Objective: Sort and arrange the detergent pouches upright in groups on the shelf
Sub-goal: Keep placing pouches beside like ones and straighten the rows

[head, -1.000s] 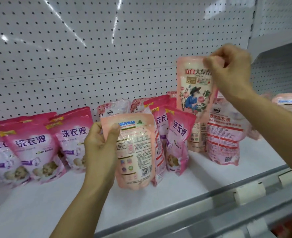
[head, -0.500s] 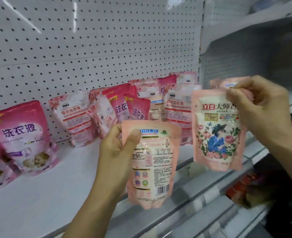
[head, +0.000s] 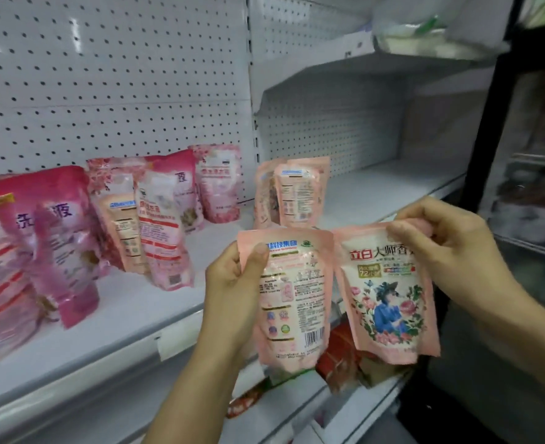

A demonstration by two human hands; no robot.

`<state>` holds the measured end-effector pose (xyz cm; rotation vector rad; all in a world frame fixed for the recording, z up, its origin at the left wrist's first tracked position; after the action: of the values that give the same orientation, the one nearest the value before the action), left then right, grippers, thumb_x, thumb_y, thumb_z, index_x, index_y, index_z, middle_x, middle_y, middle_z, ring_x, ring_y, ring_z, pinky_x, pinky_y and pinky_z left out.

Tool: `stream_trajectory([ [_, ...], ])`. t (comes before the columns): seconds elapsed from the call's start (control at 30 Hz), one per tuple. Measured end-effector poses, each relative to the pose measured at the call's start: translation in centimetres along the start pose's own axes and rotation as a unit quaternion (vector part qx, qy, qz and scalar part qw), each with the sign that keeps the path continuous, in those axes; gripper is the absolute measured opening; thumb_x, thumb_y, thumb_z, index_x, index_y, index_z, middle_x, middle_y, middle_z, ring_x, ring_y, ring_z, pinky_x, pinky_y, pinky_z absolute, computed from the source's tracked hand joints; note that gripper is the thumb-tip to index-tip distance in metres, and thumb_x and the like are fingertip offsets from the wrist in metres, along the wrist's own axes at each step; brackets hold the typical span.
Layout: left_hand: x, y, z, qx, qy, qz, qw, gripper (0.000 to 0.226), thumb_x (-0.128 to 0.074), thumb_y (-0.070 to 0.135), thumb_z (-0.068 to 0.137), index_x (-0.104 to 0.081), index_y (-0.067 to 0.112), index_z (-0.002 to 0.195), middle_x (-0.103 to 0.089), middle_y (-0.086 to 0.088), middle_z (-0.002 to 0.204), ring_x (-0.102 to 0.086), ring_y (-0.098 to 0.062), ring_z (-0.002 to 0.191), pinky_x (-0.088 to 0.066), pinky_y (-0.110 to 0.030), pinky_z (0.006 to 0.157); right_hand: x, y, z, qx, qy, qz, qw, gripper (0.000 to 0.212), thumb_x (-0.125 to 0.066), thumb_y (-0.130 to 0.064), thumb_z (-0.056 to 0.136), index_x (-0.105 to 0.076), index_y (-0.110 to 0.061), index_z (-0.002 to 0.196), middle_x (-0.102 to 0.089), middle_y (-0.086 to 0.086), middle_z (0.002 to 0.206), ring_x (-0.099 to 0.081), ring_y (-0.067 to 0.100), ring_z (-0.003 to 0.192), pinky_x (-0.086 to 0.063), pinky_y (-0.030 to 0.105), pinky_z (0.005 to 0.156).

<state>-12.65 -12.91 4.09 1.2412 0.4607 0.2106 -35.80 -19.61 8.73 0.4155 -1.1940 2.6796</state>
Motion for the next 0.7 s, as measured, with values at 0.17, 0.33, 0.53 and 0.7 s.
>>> stream_trajectory([
  [0.17, -4.7, -0.9, 3.5, -0.012, 0.072, -0.036, 0.997, 0.015, -0.053, 0.012, 0.100, -0.068, 0.015, 0.096, -0.079, -0.002, 0.086, -0.076, -0.018, 0.080, -0.062, -0.034, 0.070, 2.9, 4.7, 3.3, -0.017, 0.001, 0.023, 1.000, 0.009, -0.066, -0.018, 0.089, -0.064, -0.015, 0.080, -0.070, 0.007, 0.077, -0.070, 0.024, 0.072, -0.059, 0.045, 0.062],
  [0.33, -8.0, -1.0, 9.4, -0.086, 0.118, -0.046, 0.988, 0.017, -0.052, 0.012, 0.101, -0.066, 0.019, 0.098, -0.078, 0.004, 0.081, -0.075, -0.014, 0.077, -0.058, -0.024, 0.060, 3.1, 9.6, 8.4, -0.022, 0.012, 0.073, 0.997, 0.011, -0.065, -0.016, 0.090, -0.062, -0.012, 0.080, -0.069, -0.007, 0.066, -0.065, 0.004, 0.055, -0.046, 0.016, 0.043],
  [0.53, -10.2, -3.4, 16.6, -0.158, 0.164, -0.008, 0.974, 0.013, -0.051, 0.018, 0.102, -0.062, 0.013, 0.098, -0.077, 0.000, 0.083, -0.075, -0.016, 0.076, -0.058, -0.026, 0.060, 1.2, 14.8, 16.3, -0.006, -0.003, 0.110, 0.994, 0.011, -0.064, -0.015, 0.090, -0.062, -0.012, 0.079, -0.068, -0.011, 0.062, -0.062, -0.001, 0.051, -0.042, 0.011, 0.042],
  [0.7, -11.4, -7.2, 21.5, -0.145, 0.218, 0.014, 0.965, 0.016, -0.052, 0.019, 0.102, -0.063, 0.008, 0.102, -0.076, -0.005, 0.088, -0.074, -0.017, 0.077, -0.057, -0.026, 0.061, -2.2, 18.3, 23.1, -0.013, -0.085, 0.113, 0.990, 0.012, -0.062, -0.011, 0.091, -0.062, -0.009, 0.079, -0.066, -0.011, 0.060, -0.060, -0.003, 0.050, -0.041, 0.010, 0.042],
])
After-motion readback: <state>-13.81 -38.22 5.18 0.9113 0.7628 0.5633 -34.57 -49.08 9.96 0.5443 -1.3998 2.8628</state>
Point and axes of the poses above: each hand's wrist, its own z-axis towards the middle knuckle, its own x-axis out of the back of the hand, y = z × x, the point moved 3 cm from there along z, towards the middle knuckle
